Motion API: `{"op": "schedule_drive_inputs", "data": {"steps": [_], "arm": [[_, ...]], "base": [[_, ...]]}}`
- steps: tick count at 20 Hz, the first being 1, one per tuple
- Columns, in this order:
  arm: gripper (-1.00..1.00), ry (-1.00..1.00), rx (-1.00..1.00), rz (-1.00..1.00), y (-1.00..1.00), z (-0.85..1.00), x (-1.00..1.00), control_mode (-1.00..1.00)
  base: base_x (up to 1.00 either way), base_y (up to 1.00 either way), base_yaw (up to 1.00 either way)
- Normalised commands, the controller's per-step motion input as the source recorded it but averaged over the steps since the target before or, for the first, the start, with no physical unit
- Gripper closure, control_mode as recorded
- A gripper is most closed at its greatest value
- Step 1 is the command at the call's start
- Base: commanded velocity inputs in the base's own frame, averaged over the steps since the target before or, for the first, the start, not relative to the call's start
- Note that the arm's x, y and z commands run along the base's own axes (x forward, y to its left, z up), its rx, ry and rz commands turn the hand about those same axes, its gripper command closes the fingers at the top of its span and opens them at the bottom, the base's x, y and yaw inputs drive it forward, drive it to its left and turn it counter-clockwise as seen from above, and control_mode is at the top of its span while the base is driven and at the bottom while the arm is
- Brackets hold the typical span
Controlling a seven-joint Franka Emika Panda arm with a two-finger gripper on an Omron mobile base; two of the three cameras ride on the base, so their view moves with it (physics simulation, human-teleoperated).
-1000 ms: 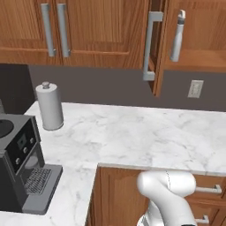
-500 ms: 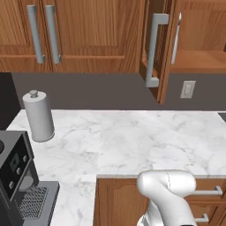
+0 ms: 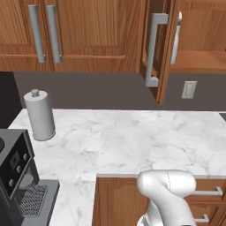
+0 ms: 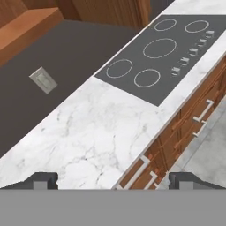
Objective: Move the cutting board and knife to the sink. Then move spray from the cabinet to the counter.
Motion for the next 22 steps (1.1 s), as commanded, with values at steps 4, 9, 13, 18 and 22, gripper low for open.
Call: {"op": "schedule_drive_inputs", "data": {"steps": [4,9,13,18,22], "arm": [[-1.0,-0.01,0.02,0.1,-0.09,0.06,0.05,-1.0],[-1.0,-0.12,0.02,0.43,-0.14,0.41,0.04,-1.0],[-1.0,-0.07,-0.09,0.34,0.09,0.53,0.01,-1.0],[-1.0,0.0,-0.24,0.06,0.53,0.6,0.33,-1.0],[-1.0,0.0,-0.31,0.02,0.59,0.45,0.38,-1.0]], "base": [[0.25,-0.36,0.28],[0.0,0.0,0.0],[0.0,0.0,0.0],[0.0,0.0,0.0],[0.0,0.0,0.0]]}}
